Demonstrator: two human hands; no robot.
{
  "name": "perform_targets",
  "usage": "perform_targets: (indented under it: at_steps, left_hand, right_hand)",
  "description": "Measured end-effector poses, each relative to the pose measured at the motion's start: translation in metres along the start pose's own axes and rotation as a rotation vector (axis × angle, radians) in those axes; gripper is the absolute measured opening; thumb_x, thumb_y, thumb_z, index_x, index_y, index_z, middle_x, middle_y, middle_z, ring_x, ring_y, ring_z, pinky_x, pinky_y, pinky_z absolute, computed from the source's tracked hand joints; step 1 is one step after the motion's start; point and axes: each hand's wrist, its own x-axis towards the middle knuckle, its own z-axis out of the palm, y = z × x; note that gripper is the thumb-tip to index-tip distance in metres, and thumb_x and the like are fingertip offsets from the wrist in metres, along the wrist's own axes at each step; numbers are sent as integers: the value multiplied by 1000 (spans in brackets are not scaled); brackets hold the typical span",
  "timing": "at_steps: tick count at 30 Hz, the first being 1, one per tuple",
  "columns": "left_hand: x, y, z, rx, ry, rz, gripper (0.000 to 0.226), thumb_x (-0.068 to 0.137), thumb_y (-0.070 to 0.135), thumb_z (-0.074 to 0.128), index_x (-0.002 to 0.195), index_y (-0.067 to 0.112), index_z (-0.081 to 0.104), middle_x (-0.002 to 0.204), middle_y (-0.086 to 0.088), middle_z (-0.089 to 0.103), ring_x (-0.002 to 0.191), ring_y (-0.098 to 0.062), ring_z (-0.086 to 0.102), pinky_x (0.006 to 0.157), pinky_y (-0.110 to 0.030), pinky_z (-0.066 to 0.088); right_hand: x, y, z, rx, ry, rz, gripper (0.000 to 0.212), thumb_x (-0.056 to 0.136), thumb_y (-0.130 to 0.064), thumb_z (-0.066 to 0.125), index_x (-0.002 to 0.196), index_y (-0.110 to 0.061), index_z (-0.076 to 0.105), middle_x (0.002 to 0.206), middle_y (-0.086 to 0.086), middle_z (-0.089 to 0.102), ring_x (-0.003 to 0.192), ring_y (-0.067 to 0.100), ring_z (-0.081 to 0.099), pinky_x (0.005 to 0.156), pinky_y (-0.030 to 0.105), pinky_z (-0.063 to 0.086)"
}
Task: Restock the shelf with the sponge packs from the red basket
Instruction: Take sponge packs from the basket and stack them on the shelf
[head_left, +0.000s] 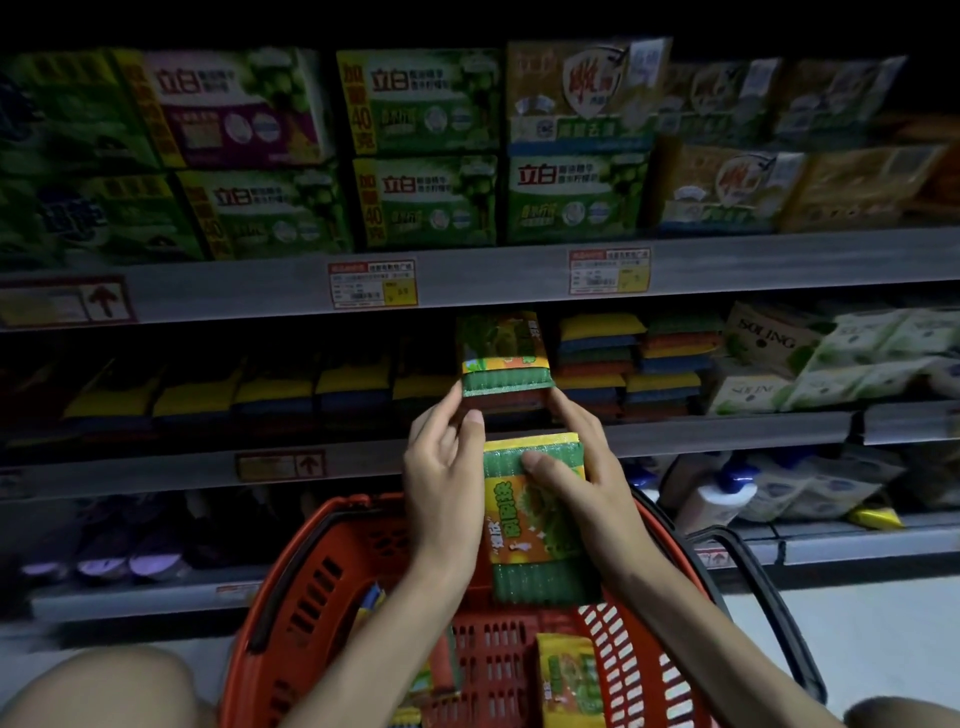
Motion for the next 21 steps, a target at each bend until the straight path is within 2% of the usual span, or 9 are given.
perform_targets:
  at_steps: [4,8,10,12,14,15,18,19,21]
  left_hand:
    - [5,-1,5,-6,-18,-5,41,105,22,58,146,23,56,147,9,56,113,22,56,86,-1,45]
    - [12,1,11,6,-26,-15,45,105,26,58,149,21,52,153,9,52,122,13,52,91,2,41]
    - [13,1,14,-13,-39,-27,49,104,26,58,152,17,49,155,7,50,130,6,49,93,3,41]
    - [14,1,16,-48,-53,-45,53,104,29,60,153,16,47,155,5,50,134,2,49,101,-5,43]
    - [15,2,19,-67,-57,-61,62,97,41,62,154,18,47,155,3,52,136,-5,52,112,-24,46]
    - [16,2,20,-70,-55,-70,66,95,43,62,154,18,47,154,2,52,136,-7,53,113,-29,46]
    - [22,3,22,-44,-56,-87,57,101,37,62,152,17,48,147,5,56,125,-1,57,101,-13,46]
    - [24,3,22,-40,-58,-97,56,99,41,63,149,17,53,142,4,60,120,-4,61,99,-16,50]
    - [26,7,23,-12,-50,-113,66,89,56,62,140,15,59,136,-8,66,120,-21,66,104,-42,55]
  right_hand:
    - [5,0,0,39,11,5,86,69,-57,69,149,-39,44,146,-20,45,122,-7,57,89,15,52]
    - [12,2,0,45,37,23,85,70,-57,71,150,-41,45,146,-23,46,130,3,56,104,37,51]
    - [17,1,0,57,43,32,84,69,-56,72,148,-41,46,145,-22,46,129,5,57,104,39,53]
    - [21,0,-1,69,45,40,86,68,-57,72,148,-41,45,147,-19,45,128,3,58,98,31,56]
    - [24,-1,-1,76,42,53,90,66,-58,71,149,-40,43,149,-20,43,123,-2,58,89,20,56]
    - [26,-2,-1,79,40,64,91,65,-59,71,149,-39,42,149,-20,43,122,-3,59,87,19,56]
    - [32,-3,0,79,39,93,90,62,-60,71,145,-43,40,148,-19,42,121,2,61,88,24,57]
    - [34,-3,0,70,41,98,94,61,-61,71,147,-42,39,148,-18,41,121,3,60,90,25,56]
    - [37,-4,-1,53,46,116,104,58,-62,70,153,-37,35,149,-17,38,124,6,58,96,30,55]
